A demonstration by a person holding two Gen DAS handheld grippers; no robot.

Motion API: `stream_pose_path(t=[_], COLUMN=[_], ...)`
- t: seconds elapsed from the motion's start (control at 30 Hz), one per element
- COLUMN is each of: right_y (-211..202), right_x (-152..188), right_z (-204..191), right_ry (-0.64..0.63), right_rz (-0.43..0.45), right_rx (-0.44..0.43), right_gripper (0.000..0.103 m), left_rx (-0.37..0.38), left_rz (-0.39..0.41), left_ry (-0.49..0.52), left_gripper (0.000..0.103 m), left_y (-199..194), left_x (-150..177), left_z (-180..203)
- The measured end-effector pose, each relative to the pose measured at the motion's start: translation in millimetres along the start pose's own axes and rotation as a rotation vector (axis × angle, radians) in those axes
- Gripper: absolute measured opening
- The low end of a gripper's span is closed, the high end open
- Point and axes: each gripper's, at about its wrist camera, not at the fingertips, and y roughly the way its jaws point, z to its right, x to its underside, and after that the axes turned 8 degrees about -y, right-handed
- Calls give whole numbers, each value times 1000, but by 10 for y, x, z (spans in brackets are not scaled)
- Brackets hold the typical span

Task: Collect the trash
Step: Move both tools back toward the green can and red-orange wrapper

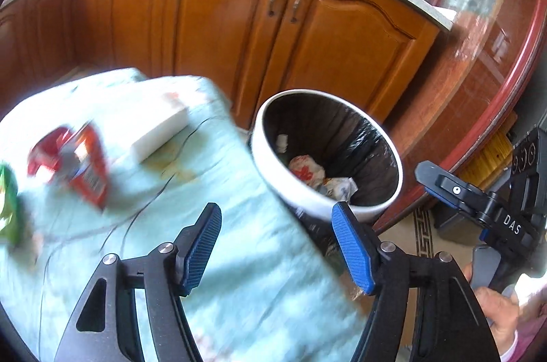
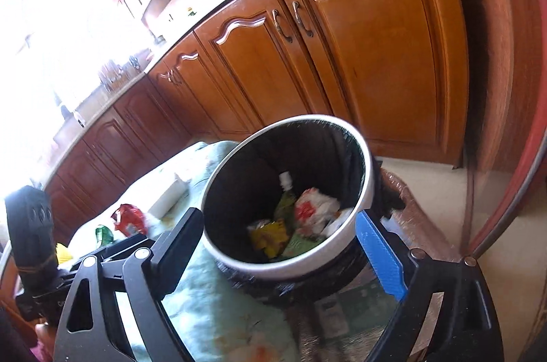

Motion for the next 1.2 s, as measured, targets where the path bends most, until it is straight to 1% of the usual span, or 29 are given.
stream_pose_path(t=[0.2,0.4,0.8,1.0,1.13,1.2], right_y=[11,36,256,379,475,529], right_x=[198,339,452,461,451,437], right_z=[-247,-529,-1059,-1374,-1605,-1710], right_ry=[17,-9,-67,-107,-140,-159], right_rz=[-18,-48,-105,-123,-122,-129], right_rx=[-48,-85,-146,-182,-194,-197], right_gripper=[92,92,92,92,92,92], left_rx=[-33,-62,-123,-154,-158,-170], left_rz=[20,45,78,107,99,109], left_ry=[-60,-114,-195,-246,-263,-271], left_gripper=[67,67,67,67,67,67], left_y=[-353,-701,-1070,-1242,-1326,-1367], left_x=[239,339,477,484,471,461], left_z=[-311,-566,-1006,-1261,-1407,-1480])
